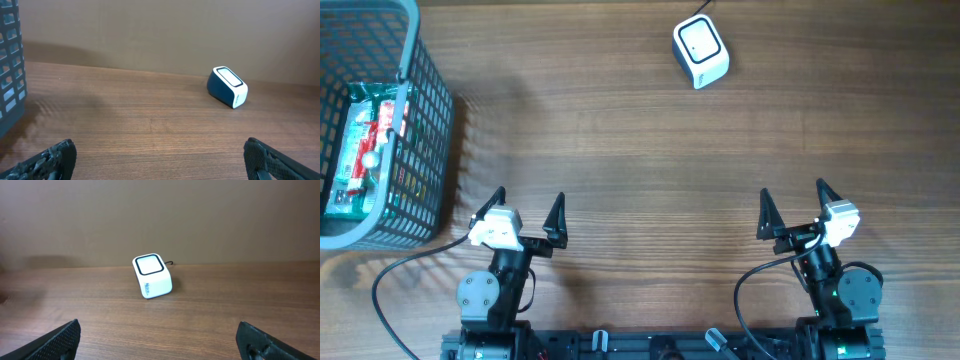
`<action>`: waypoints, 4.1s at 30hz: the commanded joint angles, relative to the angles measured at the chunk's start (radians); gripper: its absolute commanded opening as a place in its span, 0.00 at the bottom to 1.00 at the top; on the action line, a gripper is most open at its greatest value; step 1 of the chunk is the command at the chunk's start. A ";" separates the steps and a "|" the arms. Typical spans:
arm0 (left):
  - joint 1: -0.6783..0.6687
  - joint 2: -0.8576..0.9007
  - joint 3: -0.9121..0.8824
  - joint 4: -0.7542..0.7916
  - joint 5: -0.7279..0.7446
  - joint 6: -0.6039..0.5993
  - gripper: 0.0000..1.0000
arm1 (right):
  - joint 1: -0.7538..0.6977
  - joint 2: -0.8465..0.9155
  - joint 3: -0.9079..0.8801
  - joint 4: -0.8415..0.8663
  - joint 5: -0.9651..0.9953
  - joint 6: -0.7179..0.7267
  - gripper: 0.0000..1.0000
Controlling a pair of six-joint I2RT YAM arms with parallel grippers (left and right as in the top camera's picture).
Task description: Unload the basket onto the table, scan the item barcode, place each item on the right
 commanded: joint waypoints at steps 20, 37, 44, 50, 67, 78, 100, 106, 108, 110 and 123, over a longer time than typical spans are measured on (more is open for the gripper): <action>0.001 0.002 -0.002 -0.009 -0.009 0.019 1.00 | -0.003 -0.001 -0.001 0.003 0.008 -0.012 1.00; 0.001 0.002 -0.002 -0.009 -0.010 0.019 1.00 | -0.003 -0.001 -0.001 0.003 0.008 -0.012 1.00; 0.001 0.002 -0.002 -0.009 -0.010 0.019 1.00 | -0.003 -0.001 -0.001 0.003 0.008 -0.012 1.00; 0.002 0.002 -0.002 0.025 -0.046 0.016 1.00 | -0.003 -0.001 -0.001 0.003 0.008 -0.012 1.00; 0.002 0.335 0.828 -0.053 -0.092 0.106 1.00 | -0.003 -0.001 -0.001 0.003 0.008 -0.012 1.00; 0.002 1.164 2.030 -1.041 -0.159 0.225 1.00 | -0.003 -0.001 -0.001 0.003 0.008 -0.013 1.00; 0.365 1.621 2.191 -1.237 -0.398 0.132 1.00 | -0.003 -0.001 -0.001 0.003 0.008 -0.012 0.99; 0.537 1.625 2.027 -1.252 -0.357 0.104 1.00 | -0.003 -0.001 -0.001 0.003 0.008 -0.012 1.00; 0.575 1.625 1.958 -1.229 -0.314 0.106 1.00 | -0.003 -0.001 -0.001 0.003 0.008 -0.012 1.00; 0.609 1.626 1.869 -1.188 -0.304 0.119 1.00 | -0.003 -0.001 -0.001 0.003 0.008 -0.012 1.00; 0.641 1.711 1.709 -1.014 -0.022 0.357 1.00 | -0.003 -0.001 -0.001 0.003 0.008 -0.012 1.00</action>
